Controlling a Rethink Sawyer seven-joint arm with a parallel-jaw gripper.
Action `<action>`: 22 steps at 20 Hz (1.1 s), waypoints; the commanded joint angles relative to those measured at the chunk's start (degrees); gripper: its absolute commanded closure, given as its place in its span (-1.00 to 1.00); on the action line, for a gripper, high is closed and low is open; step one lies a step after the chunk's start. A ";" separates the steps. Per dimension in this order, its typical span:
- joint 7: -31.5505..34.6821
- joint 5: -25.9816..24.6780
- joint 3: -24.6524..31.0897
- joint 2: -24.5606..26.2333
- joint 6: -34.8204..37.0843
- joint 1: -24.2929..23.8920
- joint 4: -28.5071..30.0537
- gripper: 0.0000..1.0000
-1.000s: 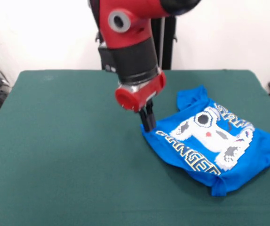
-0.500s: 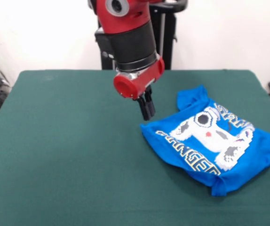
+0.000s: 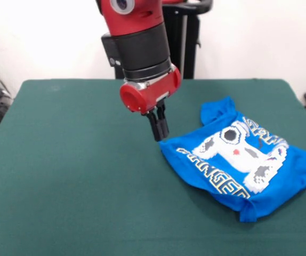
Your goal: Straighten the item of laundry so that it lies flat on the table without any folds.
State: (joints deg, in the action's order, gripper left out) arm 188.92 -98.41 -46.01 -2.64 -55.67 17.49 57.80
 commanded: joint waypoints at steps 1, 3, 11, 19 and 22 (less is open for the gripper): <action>-0.82 4.67 6.70 0.74 5.74 1.87 5.81 1.00; 1.45 4.86 6.64 0.24 5.39 2.68 5.11 1.00; 6.88 6.32 9.31 5.98 9.43 1.72 -5.94 1.00; 2.40 9.50 10.80 7.42 12.12 0.19 -8.14 1.00; 1.61 9.35 9.70 7.85 12.32 0.45 -8.02 1.00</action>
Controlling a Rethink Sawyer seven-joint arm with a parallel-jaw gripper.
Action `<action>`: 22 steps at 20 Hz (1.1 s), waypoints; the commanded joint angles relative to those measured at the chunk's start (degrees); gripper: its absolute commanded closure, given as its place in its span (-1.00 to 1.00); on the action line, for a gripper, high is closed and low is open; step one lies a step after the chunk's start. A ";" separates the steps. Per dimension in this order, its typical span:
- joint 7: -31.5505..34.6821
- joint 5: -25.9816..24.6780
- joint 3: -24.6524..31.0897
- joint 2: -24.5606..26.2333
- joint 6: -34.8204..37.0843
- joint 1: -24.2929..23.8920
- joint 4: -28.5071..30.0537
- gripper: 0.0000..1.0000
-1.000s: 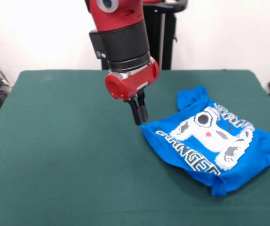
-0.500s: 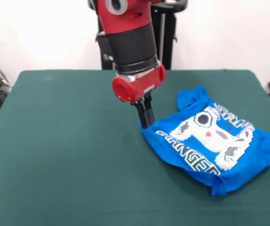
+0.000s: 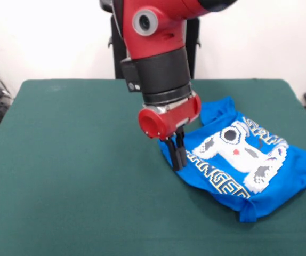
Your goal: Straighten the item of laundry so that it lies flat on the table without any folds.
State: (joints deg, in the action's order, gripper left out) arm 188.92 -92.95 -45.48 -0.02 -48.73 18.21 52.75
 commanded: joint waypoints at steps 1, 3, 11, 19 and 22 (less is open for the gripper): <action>1.10 3.90 9.13 5.52 5.51 -0.30 -2.95 1.00; 0.16 4.15 9.31 5.77 5.58 -0.46 -2.86 1.00; 0.59 3.59 10.21 8.65 4.54 -1.35 -5.30 1.00; -4.29 6.04 12.87 8.54 3.19 -2.53 -5.73 1.00; -4.36 5.69 12.77 8.85 2.18 -2.46 -5.77 1.00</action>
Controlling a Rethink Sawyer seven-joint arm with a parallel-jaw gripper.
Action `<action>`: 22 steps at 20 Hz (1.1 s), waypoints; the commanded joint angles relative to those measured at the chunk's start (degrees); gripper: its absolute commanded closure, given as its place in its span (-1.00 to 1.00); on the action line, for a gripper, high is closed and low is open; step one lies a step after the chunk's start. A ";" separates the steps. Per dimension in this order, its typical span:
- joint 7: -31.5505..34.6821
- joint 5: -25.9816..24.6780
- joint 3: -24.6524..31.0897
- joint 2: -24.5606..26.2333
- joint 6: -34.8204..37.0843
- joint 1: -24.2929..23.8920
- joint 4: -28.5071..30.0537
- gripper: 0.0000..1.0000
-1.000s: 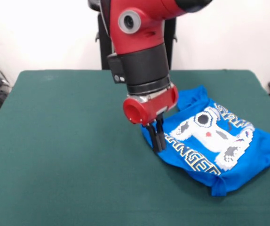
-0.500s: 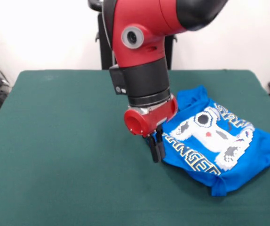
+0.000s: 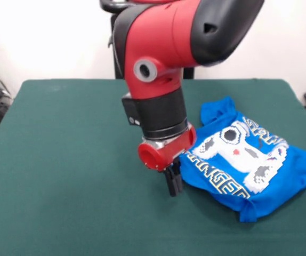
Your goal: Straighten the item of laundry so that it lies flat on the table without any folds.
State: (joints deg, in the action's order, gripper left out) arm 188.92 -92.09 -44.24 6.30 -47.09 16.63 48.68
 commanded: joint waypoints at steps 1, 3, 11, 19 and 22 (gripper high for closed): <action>-4.28 4.57 11.44 2.60 0.11 -0.82 -1.69 1.00; -3.75 4.15 11.09 2.88 -0.08 -0.60 -1.81 1.00; -4.13 4.28 10.50 3.10 1.27 -0.08 -1.77 -1.00; -4.91 4.74 10.55 2.77 2.04 0.10 -1.22 -1.00; -4.79 4.67 10.38 2.79 2.16 0.31 -1.05 1.00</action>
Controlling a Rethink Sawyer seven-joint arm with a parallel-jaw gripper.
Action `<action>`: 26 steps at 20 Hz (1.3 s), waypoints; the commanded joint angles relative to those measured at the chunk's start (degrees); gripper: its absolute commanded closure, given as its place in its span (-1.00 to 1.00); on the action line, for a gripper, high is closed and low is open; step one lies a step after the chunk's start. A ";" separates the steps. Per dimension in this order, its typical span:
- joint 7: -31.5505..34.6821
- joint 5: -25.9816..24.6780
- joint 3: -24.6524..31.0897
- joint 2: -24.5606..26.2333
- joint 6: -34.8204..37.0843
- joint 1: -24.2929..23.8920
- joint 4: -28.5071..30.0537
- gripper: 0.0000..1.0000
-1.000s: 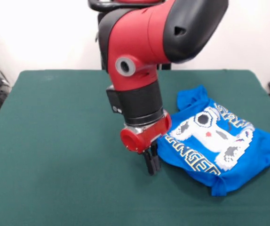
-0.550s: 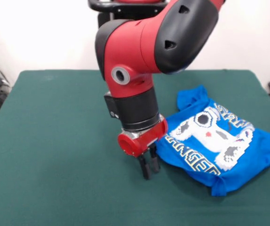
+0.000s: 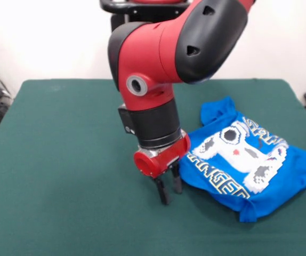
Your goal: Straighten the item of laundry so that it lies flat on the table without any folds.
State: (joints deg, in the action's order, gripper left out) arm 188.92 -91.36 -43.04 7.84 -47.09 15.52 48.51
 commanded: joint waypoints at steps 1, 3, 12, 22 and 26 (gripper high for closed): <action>-5.10 4.20 9.33 1.01 2.23 1.36 -0.71 1.00; -4.99 4.50 9.36 0.45 2.16 1.39 -0.29 1.00; -3.75 3.87 7.63 -1.36 1.80 2.74 2.36 1.00; -1.88 2.47 7.39 -1.25 -0.08 3.26 2.52 1.00; -0.45 1.18 6.82 -0.54 -0.68 3.72 2.13 1.00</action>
State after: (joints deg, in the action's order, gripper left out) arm 188.92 -91.36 -43.04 5.21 -47.08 17.49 48.53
